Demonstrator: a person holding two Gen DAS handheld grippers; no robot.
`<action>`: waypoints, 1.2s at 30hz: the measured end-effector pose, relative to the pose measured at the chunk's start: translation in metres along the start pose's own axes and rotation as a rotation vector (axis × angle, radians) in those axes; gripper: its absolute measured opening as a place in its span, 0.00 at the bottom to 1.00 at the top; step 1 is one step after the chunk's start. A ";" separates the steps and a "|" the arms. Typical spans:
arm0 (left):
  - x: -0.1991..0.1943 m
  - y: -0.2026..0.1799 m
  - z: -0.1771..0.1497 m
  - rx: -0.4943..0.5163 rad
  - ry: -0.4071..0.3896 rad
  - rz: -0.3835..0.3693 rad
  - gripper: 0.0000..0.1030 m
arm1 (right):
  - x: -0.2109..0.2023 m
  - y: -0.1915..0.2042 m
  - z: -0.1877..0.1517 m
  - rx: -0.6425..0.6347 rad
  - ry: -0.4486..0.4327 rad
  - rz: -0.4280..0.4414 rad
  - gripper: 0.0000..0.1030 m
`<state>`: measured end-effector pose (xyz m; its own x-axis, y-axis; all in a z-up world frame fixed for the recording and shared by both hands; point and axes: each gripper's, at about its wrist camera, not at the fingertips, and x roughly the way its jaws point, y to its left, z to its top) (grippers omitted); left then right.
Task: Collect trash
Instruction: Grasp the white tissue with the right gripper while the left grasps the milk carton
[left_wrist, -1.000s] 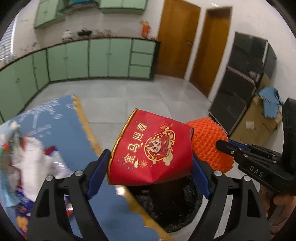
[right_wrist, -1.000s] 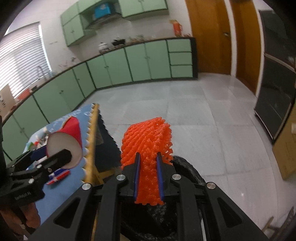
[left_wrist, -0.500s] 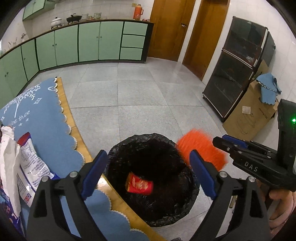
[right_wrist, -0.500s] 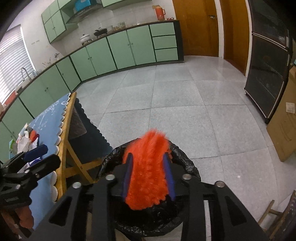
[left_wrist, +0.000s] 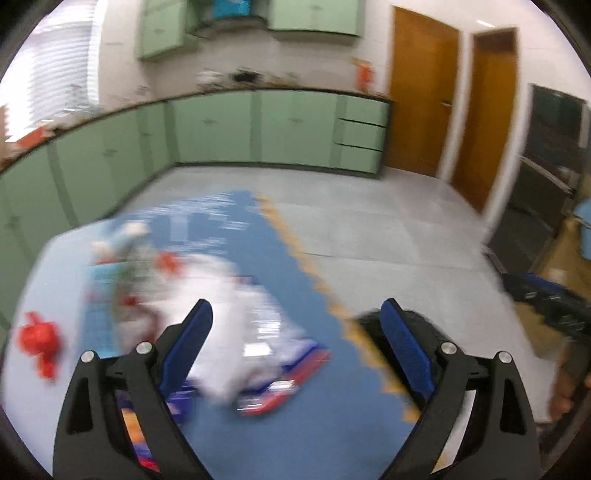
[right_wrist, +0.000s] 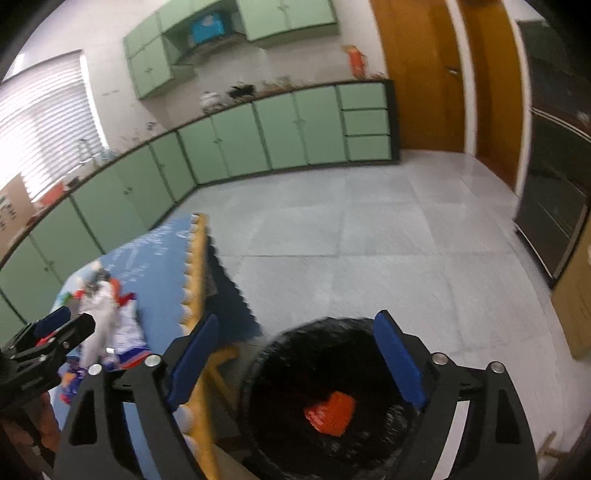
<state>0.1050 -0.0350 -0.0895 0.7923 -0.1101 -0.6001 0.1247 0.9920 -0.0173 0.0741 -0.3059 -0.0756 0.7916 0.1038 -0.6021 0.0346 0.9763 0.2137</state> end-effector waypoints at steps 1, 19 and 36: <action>-0.004 0.011 -0.001 -0.009 -0.010 0.045 0.87 | 0.000 0.008 0.001 -0.015 -0.008 0.014 0.83; 0.020 0.115 -0.017 -0.161 0.038 0.250 0.77 | 0.043 0.135 -0.002 -0.195 -0.021 0.170 0.83; 0.016 0.138 -0.023 -0.244 0.031 0.198 0.22 | 0.063 0.182 -0.019 -0.257 0.051 0.271 0.72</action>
<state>0.1214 0.1011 -0.1195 0.7681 0.0850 -0.6347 -0.1803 0.9798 -0.0869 0.1192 -0.1177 -0.0892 0.7192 0.3677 -0.5894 -0.3312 0.9273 0.1744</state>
